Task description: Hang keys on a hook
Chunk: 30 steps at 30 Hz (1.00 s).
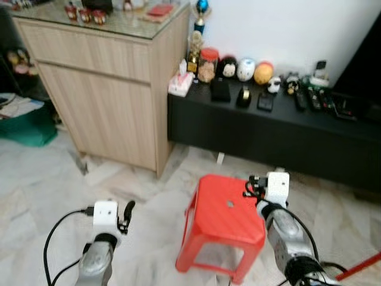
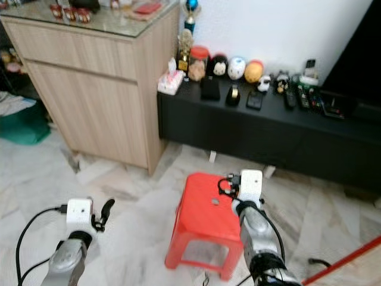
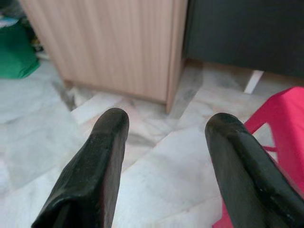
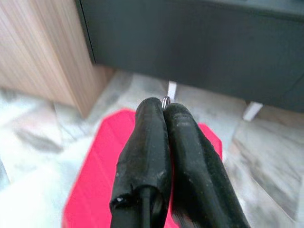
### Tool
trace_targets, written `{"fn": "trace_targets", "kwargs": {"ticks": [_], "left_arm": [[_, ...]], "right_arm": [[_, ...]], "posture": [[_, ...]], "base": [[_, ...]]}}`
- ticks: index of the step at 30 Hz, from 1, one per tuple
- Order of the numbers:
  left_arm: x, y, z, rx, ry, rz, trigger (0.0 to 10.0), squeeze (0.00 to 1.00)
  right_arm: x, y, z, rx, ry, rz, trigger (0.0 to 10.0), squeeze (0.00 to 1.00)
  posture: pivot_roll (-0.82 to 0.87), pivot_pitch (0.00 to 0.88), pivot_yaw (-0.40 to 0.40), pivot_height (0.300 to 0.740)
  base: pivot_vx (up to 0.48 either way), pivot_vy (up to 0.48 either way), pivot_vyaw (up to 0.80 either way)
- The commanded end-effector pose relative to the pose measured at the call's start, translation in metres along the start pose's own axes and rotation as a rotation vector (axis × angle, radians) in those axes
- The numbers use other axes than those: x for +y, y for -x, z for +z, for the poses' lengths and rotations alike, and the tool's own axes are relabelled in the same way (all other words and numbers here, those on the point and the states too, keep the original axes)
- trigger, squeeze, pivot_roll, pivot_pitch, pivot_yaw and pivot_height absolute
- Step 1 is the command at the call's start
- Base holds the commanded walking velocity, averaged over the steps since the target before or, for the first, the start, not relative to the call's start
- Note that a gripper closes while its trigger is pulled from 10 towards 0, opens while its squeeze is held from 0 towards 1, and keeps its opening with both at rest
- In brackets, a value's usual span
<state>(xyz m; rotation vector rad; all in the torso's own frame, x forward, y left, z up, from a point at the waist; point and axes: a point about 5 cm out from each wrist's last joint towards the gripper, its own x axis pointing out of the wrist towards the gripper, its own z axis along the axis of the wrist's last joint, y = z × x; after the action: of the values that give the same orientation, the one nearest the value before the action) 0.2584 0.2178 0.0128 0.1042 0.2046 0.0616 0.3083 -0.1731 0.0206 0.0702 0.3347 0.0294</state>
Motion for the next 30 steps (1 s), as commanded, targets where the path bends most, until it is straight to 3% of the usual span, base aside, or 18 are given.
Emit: {"fn": "trace_targets", "kwargs": {"ticks": [1,10,15,20,23,30], "left_arm": [[0.0,0.005,-0.008,0.03,0.002,0.0,10.0,0.0],[0.0,0.011,-0.025,0.105,0.002,0.0,10.0,0.0],[0.002,0.021,-0.045,0.214,-0.001,0.003,10.0,0.0],[0.008,0.035,-0.064,0.31,-0.007,0.008,10.0,0.0],[0.01,0.045,-0.077,0.389,-0.002,0.02,10.0,0.0],[0.008,0.059,-0.095,0.503,0.008,0.026,10.0,0.0]], "right_arm": [[-0.007,0.004,-0.011,0.055,0.017,-0.02,10.0,0.0],[-0.025,0.025,-0.051,0.199,0.04,-0.063,10.0,0.0],[-0.043,0.056,-0.094,0.404,0.09,-0.129,10.0,0.0],[-0.053,0.084,-0.125,0.531,0.074,-0.169,10.0,0.0],[-0.054,0.101,-0.142,0.603,0.036,-0.188,10.0,0.0],[-0.047,0.112,-0.155,0.668,0.008,-0.179,10.0,0.0]], "posture": [[0.06,0.0,-0.133,0.74],[0.06,0.0,-0.133,0.74],[0.06,0.0,-0.125,0.74],[0.05,0.0,-0.11,0.74],[0.06,0.0,-0.101,0.74],[0.06,0.0,-0.092,0.74]], "base": [[0.0,0.0,0.0],[0.0,0.0,0.0],[0.0,0.0,0.0],[0.0,0.0,0.0],[0.0,0.0,0.0],[0.0,0.0,0.0]]}}
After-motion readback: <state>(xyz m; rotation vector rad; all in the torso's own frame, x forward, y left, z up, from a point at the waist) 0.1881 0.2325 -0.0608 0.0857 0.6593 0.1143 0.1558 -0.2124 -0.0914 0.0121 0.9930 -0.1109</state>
